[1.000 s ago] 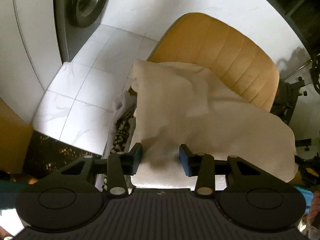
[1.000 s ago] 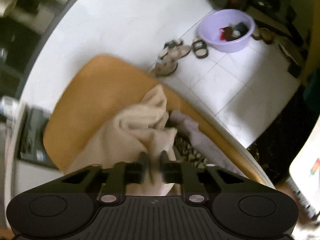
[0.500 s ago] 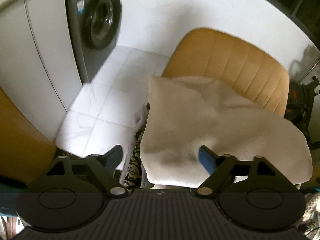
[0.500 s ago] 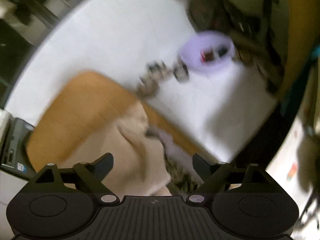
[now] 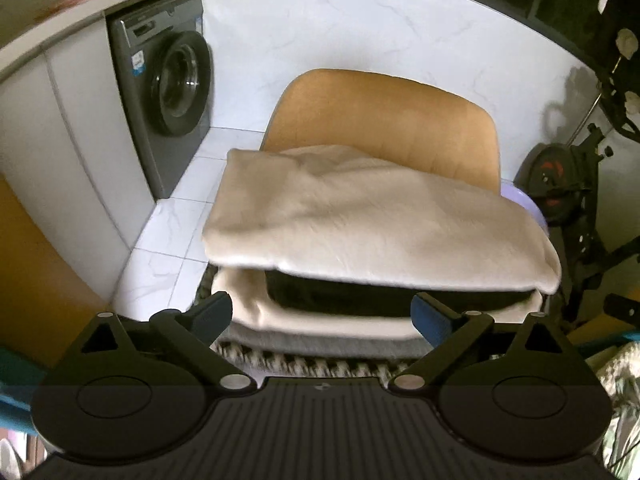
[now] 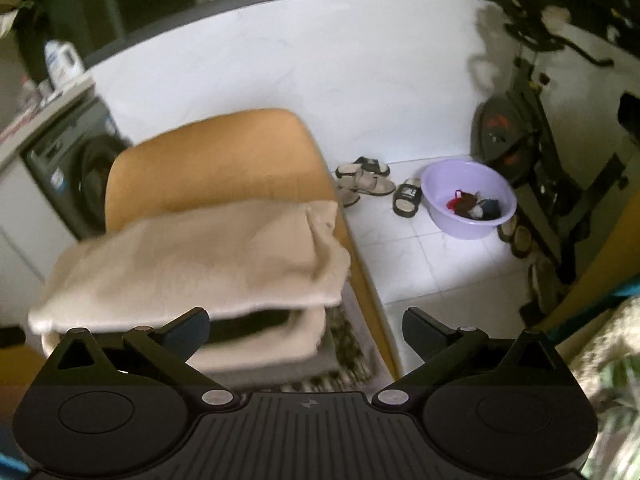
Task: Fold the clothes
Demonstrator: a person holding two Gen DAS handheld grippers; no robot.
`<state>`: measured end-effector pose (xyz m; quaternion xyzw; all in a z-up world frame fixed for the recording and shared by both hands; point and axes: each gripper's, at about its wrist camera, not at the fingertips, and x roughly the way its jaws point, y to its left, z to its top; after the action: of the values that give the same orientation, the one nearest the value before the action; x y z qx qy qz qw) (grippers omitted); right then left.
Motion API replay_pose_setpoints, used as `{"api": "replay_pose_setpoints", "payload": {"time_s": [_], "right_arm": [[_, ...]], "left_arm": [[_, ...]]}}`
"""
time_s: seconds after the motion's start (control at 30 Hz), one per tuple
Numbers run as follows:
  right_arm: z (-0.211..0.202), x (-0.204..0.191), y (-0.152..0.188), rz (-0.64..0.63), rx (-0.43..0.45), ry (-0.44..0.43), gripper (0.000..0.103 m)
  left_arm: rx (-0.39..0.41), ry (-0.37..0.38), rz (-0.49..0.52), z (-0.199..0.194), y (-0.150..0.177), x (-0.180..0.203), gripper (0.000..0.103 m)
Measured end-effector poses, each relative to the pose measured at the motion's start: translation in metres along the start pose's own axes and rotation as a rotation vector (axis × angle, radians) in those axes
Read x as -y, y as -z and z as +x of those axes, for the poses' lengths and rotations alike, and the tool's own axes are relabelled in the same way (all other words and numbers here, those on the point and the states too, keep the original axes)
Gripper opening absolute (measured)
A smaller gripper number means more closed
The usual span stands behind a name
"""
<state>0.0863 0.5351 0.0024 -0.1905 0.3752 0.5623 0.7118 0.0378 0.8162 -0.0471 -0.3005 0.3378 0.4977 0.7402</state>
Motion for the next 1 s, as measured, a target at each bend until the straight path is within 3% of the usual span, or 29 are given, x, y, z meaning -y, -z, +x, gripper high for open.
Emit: {"api": "replay_pose_setpoints", "payload": {"time_s": [0.17, 0.27, 0.53, 0.7, 0.8, 1.0], "right_arm": [[-0.055, 0.01, 0.03, -0.038, 0.045, -0.044, 0.102], [-0.084, 0.026, 0.042, -0.041, 0.051, -0.078, 0.102], [-0.156, 0.057, 0.078, -0.09, 0.083, -0.129, 0.102], [-0.178, 0.064, 0.096, -0.103, 0.079, -0.115, 0.102], [-0.194, 0.062, 0.105, -0.089, 0.073, -0.124, 0.102], [-0.228, 0.048, 0.132, -0.084, 0.11, -0.095, 0.102]], "left_arm": [[0.01, -0.004, 0.001, -0.043, 0.038, 0.03, 0.098], [0.02, -0.045, 0.012, -0.063, 0.065, 0.046, 0.098], [0.016, -0.034, -0.026, -0.114, 0.136, 0.079, 0.1], [0.015, -0.046, -0.007, -0.145, 0.161, 0.092, 0.1], [0.057, -0.06, 0.011, -0.164, 0.169, 0.095, 0.101], [0.083, -0.018, 0.008, -0.191, 0.182, 0.09, 0.101]]}}
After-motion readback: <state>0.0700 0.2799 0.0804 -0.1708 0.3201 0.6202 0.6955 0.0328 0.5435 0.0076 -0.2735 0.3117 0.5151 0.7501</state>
